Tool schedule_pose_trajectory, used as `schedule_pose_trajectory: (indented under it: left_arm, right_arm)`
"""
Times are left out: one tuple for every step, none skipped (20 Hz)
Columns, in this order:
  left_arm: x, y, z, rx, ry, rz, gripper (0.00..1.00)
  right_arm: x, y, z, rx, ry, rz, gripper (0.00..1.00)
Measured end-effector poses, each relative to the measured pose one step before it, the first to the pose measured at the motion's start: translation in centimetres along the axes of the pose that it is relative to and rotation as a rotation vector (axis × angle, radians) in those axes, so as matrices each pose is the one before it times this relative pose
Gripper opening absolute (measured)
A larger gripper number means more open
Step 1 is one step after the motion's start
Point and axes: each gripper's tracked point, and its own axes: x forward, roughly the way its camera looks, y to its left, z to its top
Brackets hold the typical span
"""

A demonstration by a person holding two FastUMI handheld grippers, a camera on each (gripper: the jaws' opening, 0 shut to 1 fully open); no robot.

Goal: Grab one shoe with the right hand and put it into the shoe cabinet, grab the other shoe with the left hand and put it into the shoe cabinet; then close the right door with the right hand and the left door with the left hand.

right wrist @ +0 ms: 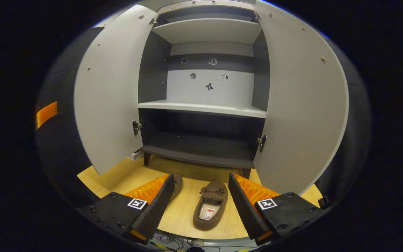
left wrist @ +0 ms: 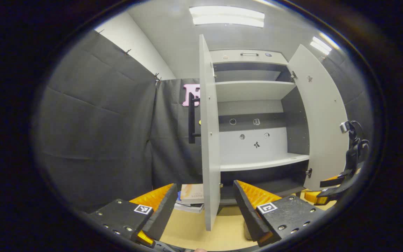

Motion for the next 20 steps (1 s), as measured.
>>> schedule_pose_trajectory:
  left_arm:
    - [0.049,0.140,-0.217,0.00670,0.00600,0.00703,0.99]
    - [0.374,0.378,-0.270,0.00540,0.00322,0.00985,0.99]
    - [0.569,0.411,-0.110,0.00315,0.00214,0.01122,0.99]
    - [0.333,0.303,-0.088,0.00019,0.00407,0.00908,0.99]
    - [0.275,0.047,-0.054,-0.00185,0.00514,0.00524,0.99]
    - [0.105,-0.075,-0.134,-0.00020,0.00342,0.00475,0.93]
    - [0.165,0.022,-0.116,0.00331,0.00360,0.00623,0.99]
    - [0.225,0.112,-0.171,0.00430,0.00407,0.00853,0.99]
    - [0.175,0.052,-0.031,0.00193,0.00477,0.00625,0.99]
    - [0.093,0.012,-0.274,0.00033,0.00477,0.00506,0.99]
    - [0.052,0.000,-0.064,0.00117,0.00493,0.00531,0.99]
    - [-0.035,0.050,-0.298,0.00268,0.00571,0.00489,0.99]
    - [0.116,0.065,-0.197,0.00435,0.00744,0.00728,0.99]
    - [-0.011,0.196,-0.189,0.00395,0.00736,0.00719,0.99]
    - [0.108,0.092,-0.200,0.00249,0.00638,0.00702,0.99]
    - [-0.072,0.072,-0.084,0.00121,0.00424,0.00680,0.99]
    - [-0.017,0.123,-0.025,0.00078,0.00315,0.00614,0.99]
    - [0.009,0.254,-0.141,0.00173,0.00218,0.00598,0.99]
    - [-0.083,0.045,-0.062,0.00239,0.00220,0.00542,0.99]
    - [-0.050,0.137,-0.184,0.00263,0.00277,0.00394,0.99]
  right_arm:
    - [0.830,0.193,-0.773,-0.00068,0.02966,0.00685,0.99]
    - [0.797,0.201,-0.707,-0.00154,0.02354,0.00836,0.98]
    - [0.776,0.149,-0.557,-0.00428,0.02106,0.00700,0.99]
    - [0.674,0.090,-0.567,-0.00462,0.02084,0.00849,0.99]
    - [0.679,0.107,-0.464,-0.00122,0.01838,0.00780,0.99]
    - [0.590,0.083,-0.558,0.00552,0.01799,0.00982,0.97]
    - [0.688,0.051,-0.431,0.01422,0.01615,0.00834,0.98]
    - [0.588,0.094,-0.746,0.01760,0.02189,0.00942,0.98]
    - [0.566,-0.021,-0.777,0.01615,0.02585,0.00640,0.98]
    - [0.566,-0.032,-0.714,0.01169,0.02560,0.00685,0.98]
    - [0.595,-0.042,-0.699,0.00806,0.02674,0.00464,0.98]
    - [0.474,-0.046,-0.679,0.00504,0.02492,0.00637,0.96]
    - [0.547,0.084,-0.559,0.00436,0.02048,0.00696,0.98]
    - [0.715,-0.059,-0.461,0.00601,0.01687,0.00058,0.97]
    - [0.448,0.038,-0.368,0.00882,0.02062,0.00448,0.93]
    - [0.563,0.020,-0.470,0.00947,0.01801,0.00280,0.86]
    - [0.661,-0.065,-0.321,0.00779,0.02027,0.00031,0.86]
    - [0.429,-0.123,-0.591,0.00573,0.02223,-0.00470,0.86]
    - [0.580,-0.056,-0.430,0.00675,0.02092,0.00132,0.86]
    - [0.751,0.121,-0.456,0.00845,0.02008,0.00725,0.86]
